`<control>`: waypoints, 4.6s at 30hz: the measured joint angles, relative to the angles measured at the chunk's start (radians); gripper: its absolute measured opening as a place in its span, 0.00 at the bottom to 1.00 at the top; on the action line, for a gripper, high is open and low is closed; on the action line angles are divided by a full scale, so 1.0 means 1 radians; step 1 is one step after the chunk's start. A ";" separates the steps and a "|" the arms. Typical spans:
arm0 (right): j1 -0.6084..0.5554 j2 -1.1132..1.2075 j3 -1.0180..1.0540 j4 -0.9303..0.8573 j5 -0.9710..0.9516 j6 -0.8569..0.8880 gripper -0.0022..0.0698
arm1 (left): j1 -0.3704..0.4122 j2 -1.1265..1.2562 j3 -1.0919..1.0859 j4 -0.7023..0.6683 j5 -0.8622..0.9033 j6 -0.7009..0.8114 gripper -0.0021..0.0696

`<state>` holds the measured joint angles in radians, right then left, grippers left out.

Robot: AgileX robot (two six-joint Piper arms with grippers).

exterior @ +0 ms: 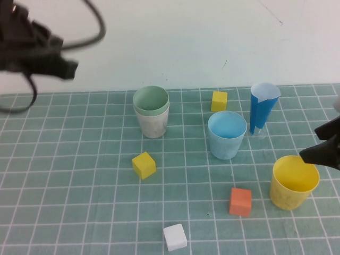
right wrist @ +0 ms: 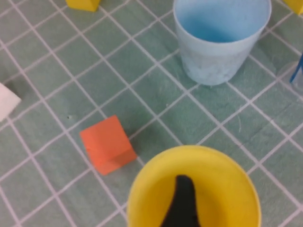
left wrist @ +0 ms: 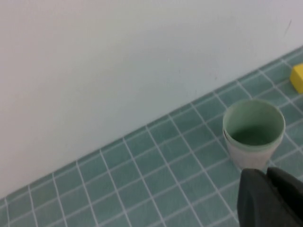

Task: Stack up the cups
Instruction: Pick up the yellow cup, then place the yellow cup on the blue cup, then pick up the blue cup, then place the blue cup on the green cup

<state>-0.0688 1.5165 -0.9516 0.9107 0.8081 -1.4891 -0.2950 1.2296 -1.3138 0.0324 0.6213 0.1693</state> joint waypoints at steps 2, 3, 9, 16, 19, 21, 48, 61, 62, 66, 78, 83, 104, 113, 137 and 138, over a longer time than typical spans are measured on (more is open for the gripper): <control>0.000 0.058 -0.022 0.000 -0.002 -0.025 0.81 | 0.000 -0.045 0.066 0.000 -0.012 0.004 0.03; 0.000 0.082 -0.028 0.001 -0.002 -0.034 0.82 | 0.000 -0.068 0.100 0.000 -0.021 0.007 0.03; 0.000 0.228 -0.056 0.001 -0.011 -0.089 0.74 | 0.000 -0.216 0.296 0.000 -0.141 0.058 0.03; 0.000 0.282 -0.091 0.001 0.002 -0.103 0.19 | 0.000 -0.388 0.457 -0.008 -0.218 0.057 0.03; 0.003 0.282 -0.146 0.001 0.053 -0.086 0.08 | 0.000 -0.456 0.521 -0.016 -0.216 0.057 0.03; 0.017 0.282 -0.202 0.001 0.089 -0.045 0.07 | 0.000 -0.506 0.569 -0.018 -0.203 0.057 0.03; 0.429 0.531 -0.843 -0.639 -0.001 0.646 0.06 | 0.000 -0.866 0.903 -0.018 -0.354 0.010 0.03; 0.433 0.533 -0.945 -0.620 0.179 0.646 0.57 | 0.000 -0.866 0.926 -0.020 -0.391 -0.005 0.03; 0.435 0.533 -0.948 -0.622 0.215 0.646 0.58 | 0.000 -0.866 0.928 -0.020 -0.391 -0.009 0.03; 0.459 0.547 -0.952 -0.639 0.334 0.646 0.59 | 0.000 -0.866 0.931 -0.020 -0.395 -0.020 0.03; 0.479 0.682 -0.952 -0.681 0.332 0.611 0.48 | 0.000 -0.866 0.931 -0.020 -0.399 -0.020 0.03; 0.479 0.694 -0.969 -0.664 0.328 0.607 0.11 | 0.000 -0.866 0.931 -0.020 -0.399 -0.020 0.03; 0.655 0.735 -1.341 -0.639 0.185 0.570 0.10 | 0.000 -0.866 0.931 -0.020 -0.399 -0.047 0.03; 0.655 0.798 -1.341 -0.639 0.163 0.543 0.10 | 0.000 -0.866 0.931 -0.020 -0.399 -0.050 0.03; 0.655 0.650 -1.339 -0.617 0.185 0.540 0.37 | 0.000 -0.866 0.931 -0.001 -0.388 -0.050 0.03; 0.655 0.613 -1.339 -0.629 0.199 0.540 0.34 | 0.000 -0.866 0.931 -0.001 -0.388 -0.050 0.03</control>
<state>0.5864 2.1297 -2.2903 0.2818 1.0074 -0.9496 -0.2950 0.3638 -0.3833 0.0314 0.2329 0.1197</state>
